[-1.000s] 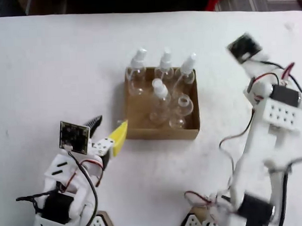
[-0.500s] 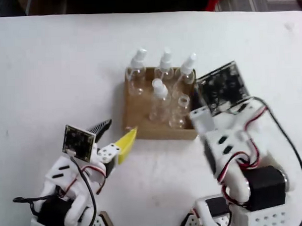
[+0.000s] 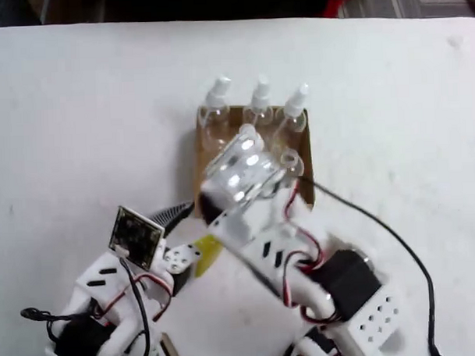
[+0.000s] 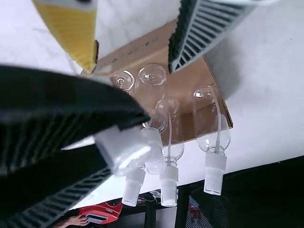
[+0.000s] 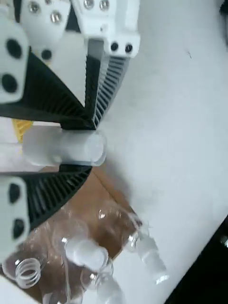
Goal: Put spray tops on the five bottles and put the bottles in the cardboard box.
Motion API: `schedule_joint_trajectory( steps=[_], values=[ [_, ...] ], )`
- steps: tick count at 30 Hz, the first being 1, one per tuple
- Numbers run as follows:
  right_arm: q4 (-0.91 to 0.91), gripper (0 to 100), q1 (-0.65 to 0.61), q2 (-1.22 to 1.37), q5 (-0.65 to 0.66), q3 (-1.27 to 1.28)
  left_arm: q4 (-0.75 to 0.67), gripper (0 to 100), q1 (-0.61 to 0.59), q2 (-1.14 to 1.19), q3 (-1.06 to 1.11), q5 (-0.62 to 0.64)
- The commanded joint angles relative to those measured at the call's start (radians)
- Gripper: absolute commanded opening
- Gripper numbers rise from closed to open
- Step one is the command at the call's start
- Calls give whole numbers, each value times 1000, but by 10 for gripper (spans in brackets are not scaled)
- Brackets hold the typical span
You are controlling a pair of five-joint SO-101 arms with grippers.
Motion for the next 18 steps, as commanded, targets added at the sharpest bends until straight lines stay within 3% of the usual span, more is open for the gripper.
schedule_joint_trajectory(
  steps=[1,9,13,18],
  values=[
    [-24,15,-85,-16,-6,-2,-6,230,8,2,-41,11],
    [38,15,-147,-19,-6,-5,-5,230,2,2,-40,11],
    [28,15,-142,-18,-6,0,-6,230,-65,2,-48,11],
    [-87,15,-1,-18,-15,2,0,230,-70,2,-69,74]
  ],
)
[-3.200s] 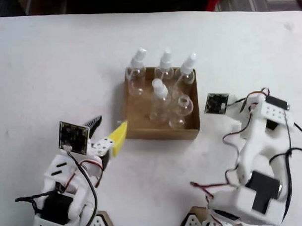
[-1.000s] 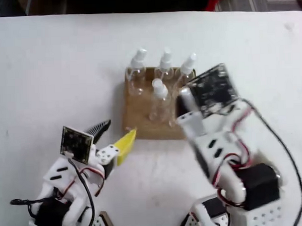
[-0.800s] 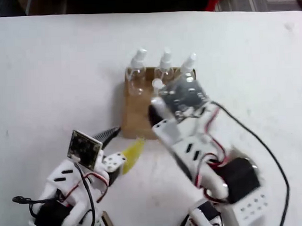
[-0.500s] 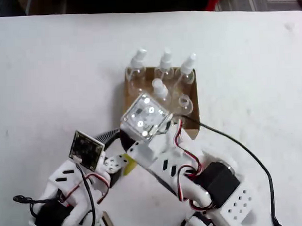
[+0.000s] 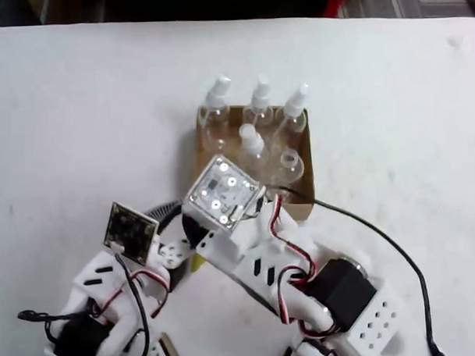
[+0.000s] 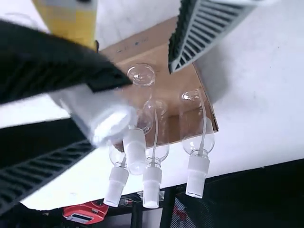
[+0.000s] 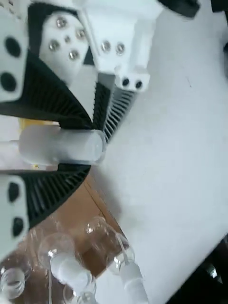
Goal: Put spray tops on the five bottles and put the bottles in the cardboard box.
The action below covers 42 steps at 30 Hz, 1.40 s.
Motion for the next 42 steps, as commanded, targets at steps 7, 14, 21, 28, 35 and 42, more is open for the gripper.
schedule_joint_trajectory(
  steps=[7,14,21,28,35,42],
  values=[
    [-133,15,41,-5,-72,37,-8,230,-13,-4,-72,109],
    [-303,15,28,-7,-41,167,-8,231,-13,-4,-83,109],
    [-194,15,-42,-41,-41,147,-49,231,-22,-4,-41,106],
    [-120,15,-36,-188,-48,127,-175,231,-99,-4,43,109],
    [-114,15,67,-208,-43,127,-172,230,-104,-4,43,104],
    [-62,15,102,-209,58,120,-173,230,-163,-4,43,109]
  ],
)
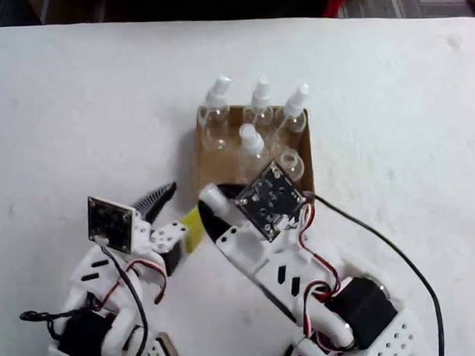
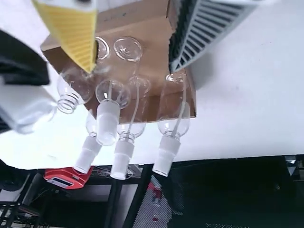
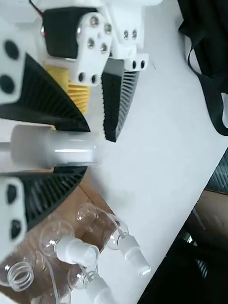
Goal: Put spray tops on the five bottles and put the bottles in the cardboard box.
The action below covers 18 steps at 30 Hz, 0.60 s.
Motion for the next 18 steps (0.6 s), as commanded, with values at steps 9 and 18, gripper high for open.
schedule_joint_trajectory(
  steps=[9,18],
  values=[
    [94,15,13,2,198,-26,-29,230,-82,-8,-12,15],
    [87,15,-68,4,215,54,-26,230,-50,-8,-14,15]
  ],
)
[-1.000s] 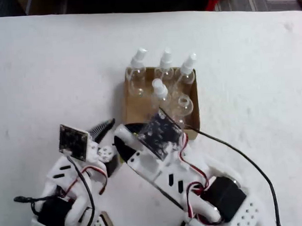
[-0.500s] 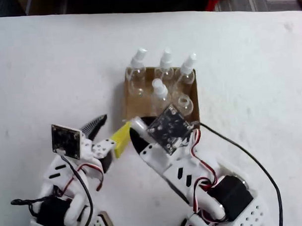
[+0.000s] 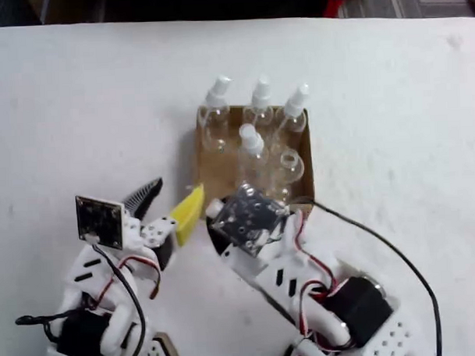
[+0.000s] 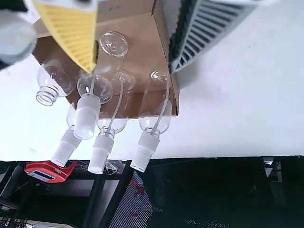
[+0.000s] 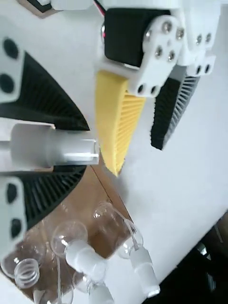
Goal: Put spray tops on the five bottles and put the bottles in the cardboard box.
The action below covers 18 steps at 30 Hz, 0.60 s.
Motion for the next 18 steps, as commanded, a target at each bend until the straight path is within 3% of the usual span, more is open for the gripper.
schedule_joint_trajectory(
  steps=[1,6,18],
  values=[
    [-16,15,-58,5,43,18,-21,230,50,-8,-11,15],
    [-30,15,-62,5,49,17,3,230,120,-8,-8,9],
    [-96,15,-62,142,57,78,5,230,122,-8,-14,8]
  ],
)
